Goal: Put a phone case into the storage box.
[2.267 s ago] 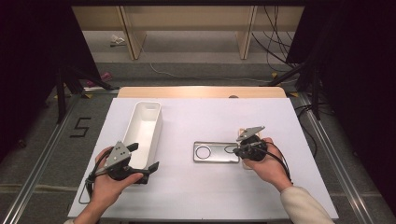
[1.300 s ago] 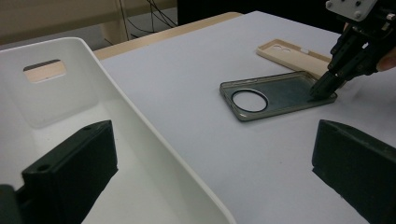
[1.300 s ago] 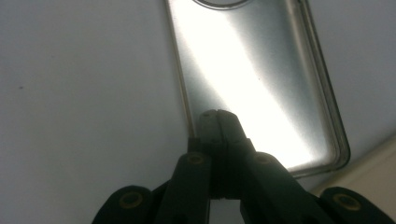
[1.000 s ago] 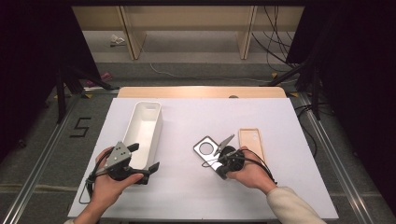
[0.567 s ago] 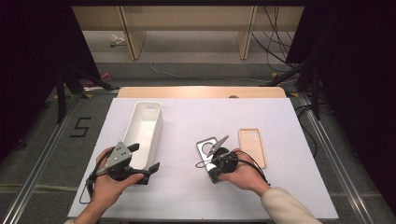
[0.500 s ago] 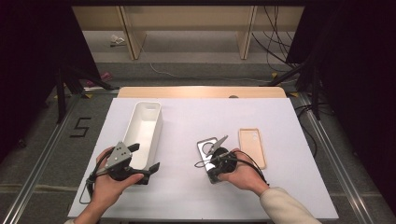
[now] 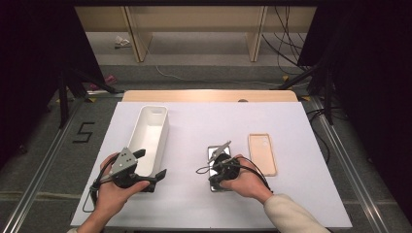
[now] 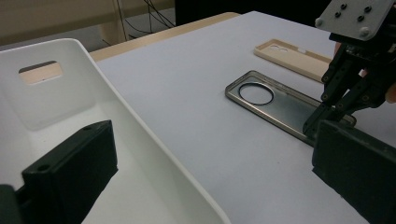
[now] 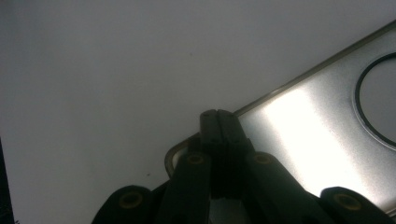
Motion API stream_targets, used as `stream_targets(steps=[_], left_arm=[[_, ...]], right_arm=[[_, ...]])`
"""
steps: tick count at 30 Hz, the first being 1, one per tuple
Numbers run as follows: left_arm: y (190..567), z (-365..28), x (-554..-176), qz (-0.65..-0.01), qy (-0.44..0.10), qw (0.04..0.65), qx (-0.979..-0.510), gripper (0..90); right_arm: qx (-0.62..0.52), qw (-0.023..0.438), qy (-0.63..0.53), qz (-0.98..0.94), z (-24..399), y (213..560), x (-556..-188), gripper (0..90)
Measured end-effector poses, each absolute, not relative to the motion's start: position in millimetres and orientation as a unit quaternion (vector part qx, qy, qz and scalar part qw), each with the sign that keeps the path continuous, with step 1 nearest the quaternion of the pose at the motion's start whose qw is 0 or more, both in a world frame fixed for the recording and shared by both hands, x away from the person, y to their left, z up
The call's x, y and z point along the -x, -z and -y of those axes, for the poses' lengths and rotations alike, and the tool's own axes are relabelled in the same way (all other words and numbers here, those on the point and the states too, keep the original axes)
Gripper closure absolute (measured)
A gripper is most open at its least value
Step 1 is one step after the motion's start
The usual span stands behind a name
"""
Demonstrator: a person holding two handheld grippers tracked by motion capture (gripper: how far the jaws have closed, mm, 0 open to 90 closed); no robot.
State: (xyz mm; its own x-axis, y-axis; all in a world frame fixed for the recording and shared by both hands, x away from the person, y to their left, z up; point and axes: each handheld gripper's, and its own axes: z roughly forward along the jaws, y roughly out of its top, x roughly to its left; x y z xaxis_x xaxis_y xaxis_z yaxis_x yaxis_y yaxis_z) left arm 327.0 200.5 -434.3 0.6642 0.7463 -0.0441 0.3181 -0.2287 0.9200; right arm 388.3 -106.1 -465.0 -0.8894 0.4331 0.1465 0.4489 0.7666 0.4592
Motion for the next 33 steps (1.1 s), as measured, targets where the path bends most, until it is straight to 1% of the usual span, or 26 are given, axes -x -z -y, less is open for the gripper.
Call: stream_targets(steps=[11, 13, 15, 18, 20, 21, 24, 25, 29, 33], left_arm=[[434.0, -200.9, -326.6, -0.351, -0.209, 0.511, -0.756, 0.0], [433.9, -201.4, -326.6, -0.351, -0.209, 0.512, -0.756, 0.0], [434.1, -201.7, -326.8, -0.351, -0.208, 0.511, -0.756, 0.0], [434.0, -201.8, -326.5, -0.351, -0.207, 0.512, -0.756, 0.0], [434.2, -201.6, -326.4, -0.35, -0.207, 0.512, -0.756, 0.0], [434.4, -201.5, -326.4, -0.351, -0.206, 0.512, -0.756, 0.0], [434.5, -200.9, -326.4, -0.351, -0.206, 0.512, -0.756, 0.0], [434.4, -200.7, -326.3, -0.35, -0.206, 0.512, -0.757, 0.0], [434.6, -200.2, -326.1, -0.349, -0.206, 0.512, -0.758, 0.0], [434.7, -200.4, -326.2, -0.349, -0.205, 0.513, -0.757, 0.0]], right_arm=[[0.228, 0.016, 0.252, 0.941, 102.3, 465.2, -388.6, 89.8], [0.219, 0.013, 0.246, 0.944, 102.1, 463.8, -387.7, 83.7], [0.206, -0.003, 0.239, 0.949, 102.3, 461.8, -386.7, 79.0], [0.184, -0.032, 0.223, 0.957, 103.3, 456.1, -384.8, 59.7], [0.161, -0.056, 0.203, 0.964, 104.6, 451.7, -381.8, 51.3], [0.148, -0.064, 0.199, 0.967, 105.3, 450.4, -380.5, 45.4], [0.114, -0.082, 0.171, 0.975, 105.2, 445.1, -373.9, 33.3], [0.101, -0.083, 0.162, 0.978, 104.9, 443.3, -372.1, 31.1], [0.075, -0.087, 0.141, 0.983, 102.2, 440.2, -366.3, 27.3], [0.057, -0.088, 0.121, 0.987, 98.9, 441.6, -363.1, 27.1]])
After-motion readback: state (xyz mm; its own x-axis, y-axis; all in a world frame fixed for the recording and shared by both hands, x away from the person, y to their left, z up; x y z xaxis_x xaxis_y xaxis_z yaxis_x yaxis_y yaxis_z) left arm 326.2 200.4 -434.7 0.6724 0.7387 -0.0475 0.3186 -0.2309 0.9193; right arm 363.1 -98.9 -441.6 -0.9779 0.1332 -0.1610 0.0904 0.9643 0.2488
